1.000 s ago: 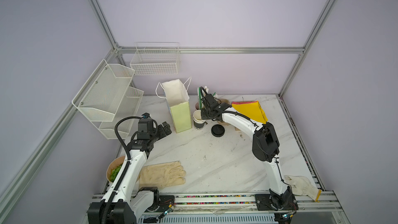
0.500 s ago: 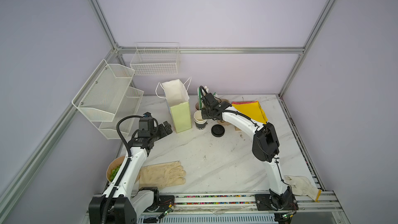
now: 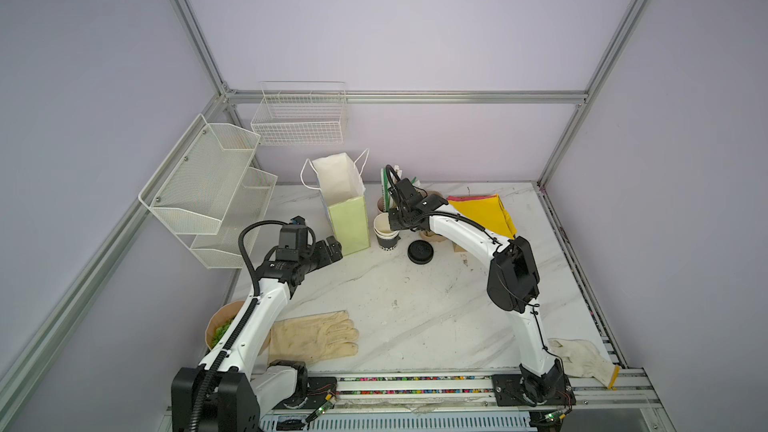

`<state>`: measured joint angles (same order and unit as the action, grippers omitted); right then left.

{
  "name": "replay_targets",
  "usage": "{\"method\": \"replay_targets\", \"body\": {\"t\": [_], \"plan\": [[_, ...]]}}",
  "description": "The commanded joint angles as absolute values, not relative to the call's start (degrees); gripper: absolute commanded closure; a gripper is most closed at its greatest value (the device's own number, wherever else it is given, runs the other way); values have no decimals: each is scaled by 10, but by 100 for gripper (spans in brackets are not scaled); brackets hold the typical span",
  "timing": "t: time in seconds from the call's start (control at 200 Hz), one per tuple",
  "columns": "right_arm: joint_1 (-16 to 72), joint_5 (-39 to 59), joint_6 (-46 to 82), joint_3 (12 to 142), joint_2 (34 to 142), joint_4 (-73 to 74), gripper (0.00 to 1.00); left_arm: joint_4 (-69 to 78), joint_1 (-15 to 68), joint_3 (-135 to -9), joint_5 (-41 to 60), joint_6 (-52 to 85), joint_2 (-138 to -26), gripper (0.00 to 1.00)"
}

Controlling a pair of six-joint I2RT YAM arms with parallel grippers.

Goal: Pack the takeout coffee
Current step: 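Close the right gripper on the rim of the inner paper cup, then move the left gripper to the black cup and grip its side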

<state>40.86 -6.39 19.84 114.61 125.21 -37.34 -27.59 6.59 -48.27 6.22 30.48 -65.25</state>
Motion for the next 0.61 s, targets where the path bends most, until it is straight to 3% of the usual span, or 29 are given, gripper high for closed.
{"method": "replay_targets", "body": {"t": [0.0, 0.235, 0.6], "plan": [[409, -20, 195, 1122, 1204, -379, 100, -270, 88, -532, 91, 334, -660, 0], [409, -13, 192, 1076, 1174, -352, 100, -228, 120, -513, 127, 401, -698, 0], [408, -15, 183, 1048, 1152, -333, 100, -187, 187, -536, 84, 454, -764, 0]]}}
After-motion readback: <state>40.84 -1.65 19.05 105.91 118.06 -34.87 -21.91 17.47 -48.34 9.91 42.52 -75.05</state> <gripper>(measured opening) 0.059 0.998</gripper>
